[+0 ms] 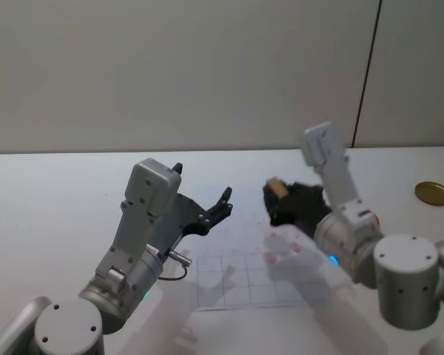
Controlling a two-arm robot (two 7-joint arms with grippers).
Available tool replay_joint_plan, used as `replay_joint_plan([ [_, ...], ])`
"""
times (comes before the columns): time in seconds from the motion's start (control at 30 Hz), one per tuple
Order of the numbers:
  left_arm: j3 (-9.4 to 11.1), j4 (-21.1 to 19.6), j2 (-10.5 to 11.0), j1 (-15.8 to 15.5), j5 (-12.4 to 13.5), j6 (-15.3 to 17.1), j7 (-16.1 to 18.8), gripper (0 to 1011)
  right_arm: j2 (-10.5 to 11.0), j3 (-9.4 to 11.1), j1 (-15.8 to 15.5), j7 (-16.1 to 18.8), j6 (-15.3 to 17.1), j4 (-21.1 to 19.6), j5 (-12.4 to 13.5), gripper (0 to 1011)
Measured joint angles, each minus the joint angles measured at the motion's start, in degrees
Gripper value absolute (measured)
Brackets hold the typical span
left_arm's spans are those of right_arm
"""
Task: Use the one hand to pick up the stamp and affix it onto the A4 paper.
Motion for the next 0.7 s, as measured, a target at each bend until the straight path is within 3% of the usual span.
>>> replay_joint_plan([
  [0.33, 0.0, 0.0, 0.0, 0.0, 0.0, 0.0, 0.0, 993, 2.26, 2.79, -1.15, -4.28, 0.53, -6.19, 1.53, 219],
  [0.7, 0.0, 0.0, 0.0, 0.0, 0.0, 0.0, 0.0, 993, 4.7, 5.76, -2.4, -7.48, 2.49, -5.68, 3.36, 219],
])
